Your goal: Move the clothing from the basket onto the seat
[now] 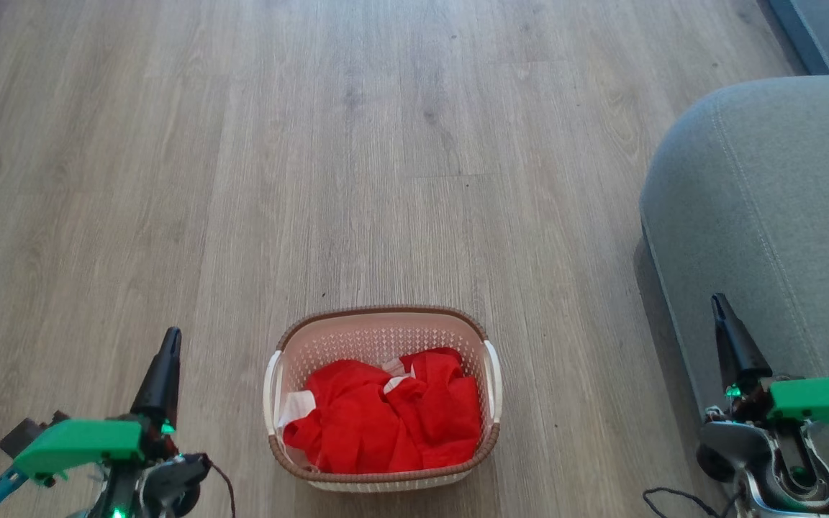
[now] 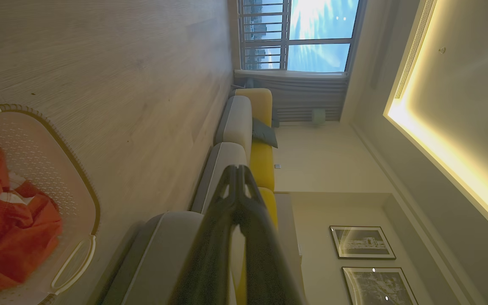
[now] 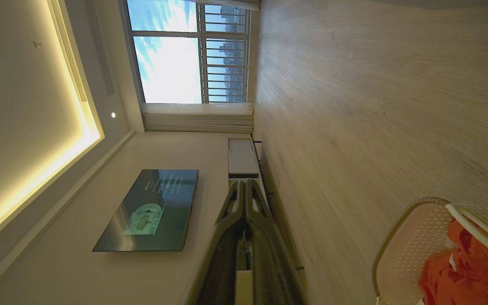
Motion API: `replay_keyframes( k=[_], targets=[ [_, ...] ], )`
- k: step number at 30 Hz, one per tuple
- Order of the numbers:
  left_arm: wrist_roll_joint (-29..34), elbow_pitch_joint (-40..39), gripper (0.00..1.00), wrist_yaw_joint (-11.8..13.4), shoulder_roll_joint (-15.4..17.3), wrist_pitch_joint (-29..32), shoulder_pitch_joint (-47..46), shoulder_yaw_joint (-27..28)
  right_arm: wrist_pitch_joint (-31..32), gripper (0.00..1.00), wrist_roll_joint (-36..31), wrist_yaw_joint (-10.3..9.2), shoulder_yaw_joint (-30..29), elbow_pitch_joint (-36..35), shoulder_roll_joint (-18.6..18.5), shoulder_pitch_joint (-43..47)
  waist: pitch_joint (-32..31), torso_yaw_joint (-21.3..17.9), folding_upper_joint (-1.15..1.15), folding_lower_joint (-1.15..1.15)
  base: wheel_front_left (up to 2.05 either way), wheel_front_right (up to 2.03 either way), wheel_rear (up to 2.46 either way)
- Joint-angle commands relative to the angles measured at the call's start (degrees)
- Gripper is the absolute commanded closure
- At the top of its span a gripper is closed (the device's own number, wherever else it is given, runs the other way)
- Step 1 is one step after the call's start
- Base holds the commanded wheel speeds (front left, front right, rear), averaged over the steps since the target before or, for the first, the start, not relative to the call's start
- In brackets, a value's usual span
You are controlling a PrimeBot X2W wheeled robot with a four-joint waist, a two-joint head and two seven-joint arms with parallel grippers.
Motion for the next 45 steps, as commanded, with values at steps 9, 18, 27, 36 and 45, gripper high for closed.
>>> replay_keyframes(
  k=[9, 18, 27, 36, 45],
  targets=[
    [-0.4, -2.0, 1.00, -0.5, 0.9, 0.4, -2.8, 1.4, 0.2, 1.00, 0.3, 0.03, 1.0, -2.3, -0.2, -1.2, 0.0, 0.0, 0.00, 0.00, 0.00, 0.00, 0.00],
    [-0.4, -2.0, 1.00, -0.5, 0.9, 0.4, -2.8, 1.4, 0.2, 1.00, 0.3, 0.03, 1.0, -2.3, -0.2, -1.2, 0.0, 0.0, 0.00, 0.00, 0.00, 0.00, 0.00],
    [-0.4, -2.0, 1.00, -0.5, 0.9, 0.4, -2.8, 1.4, 0.2, 1.00, 0.3, 0.03, 1.0, -2.3, -0.2, -1.2, 0.0, 0.0, 0.00, 0.00, 0.00, 0.00, 0.00],
    [0.0, 1.1, 0.00, 0.1, -0.1, -0.1, 0.3, 0.0, 0.0, 0.00, 0.0, 0.03, 0.1, 1.3, 0.1, 0.1, 0.0, 0.0, 0.00, 0.00, 0.00, 0.00, 0.00],
    [0.7, 3.0, 0.00, 0.1, 0.0, -1.3, -1.0, -0.1, -0.9, 0.00, -0.7, 0.02, 0.9, 2.7, 0.0, -1.3, 0.1, 0.0, 0.00, 0.00, 0.00, 0.00, 0.00]
  ],
)
